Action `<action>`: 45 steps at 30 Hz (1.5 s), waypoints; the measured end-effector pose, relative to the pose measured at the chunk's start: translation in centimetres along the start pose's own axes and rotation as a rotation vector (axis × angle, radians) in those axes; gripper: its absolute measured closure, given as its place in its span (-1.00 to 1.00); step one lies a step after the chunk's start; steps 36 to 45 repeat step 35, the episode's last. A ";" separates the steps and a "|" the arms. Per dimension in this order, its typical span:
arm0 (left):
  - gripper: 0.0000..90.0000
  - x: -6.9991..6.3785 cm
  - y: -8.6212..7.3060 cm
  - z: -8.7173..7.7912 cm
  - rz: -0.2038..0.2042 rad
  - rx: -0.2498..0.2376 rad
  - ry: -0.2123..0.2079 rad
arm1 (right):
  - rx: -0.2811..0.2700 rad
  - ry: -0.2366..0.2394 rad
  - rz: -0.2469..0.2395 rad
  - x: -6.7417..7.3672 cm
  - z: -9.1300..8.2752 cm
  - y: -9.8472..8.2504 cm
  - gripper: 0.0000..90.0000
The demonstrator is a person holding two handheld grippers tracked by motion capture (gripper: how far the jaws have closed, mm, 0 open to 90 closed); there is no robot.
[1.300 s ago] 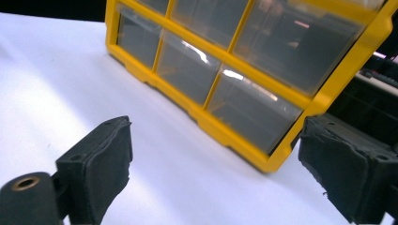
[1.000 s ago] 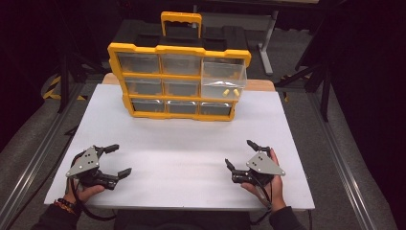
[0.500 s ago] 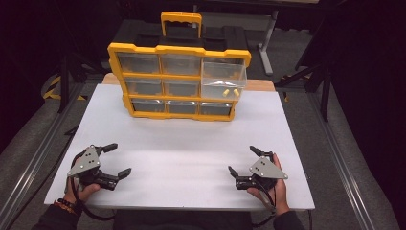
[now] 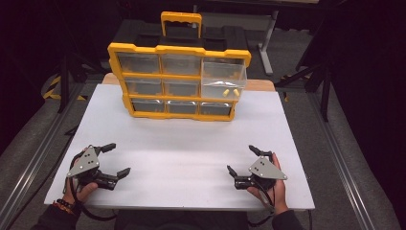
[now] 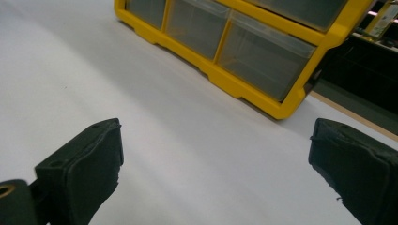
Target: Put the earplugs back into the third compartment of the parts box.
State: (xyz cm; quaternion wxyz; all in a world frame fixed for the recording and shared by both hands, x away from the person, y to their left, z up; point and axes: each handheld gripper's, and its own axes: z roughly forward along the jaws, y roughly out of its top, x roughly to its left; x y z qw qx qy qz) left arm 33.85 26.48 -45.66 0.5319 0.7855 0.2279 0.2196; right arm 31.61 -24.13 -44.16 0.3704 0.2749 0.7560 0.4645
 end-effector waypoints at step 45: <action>-0.92 0.1 0.1 0.4 0.007 0.029 0.024 | 0.032 0.038 0.018 -0.5 0.3 -0.5 -0.86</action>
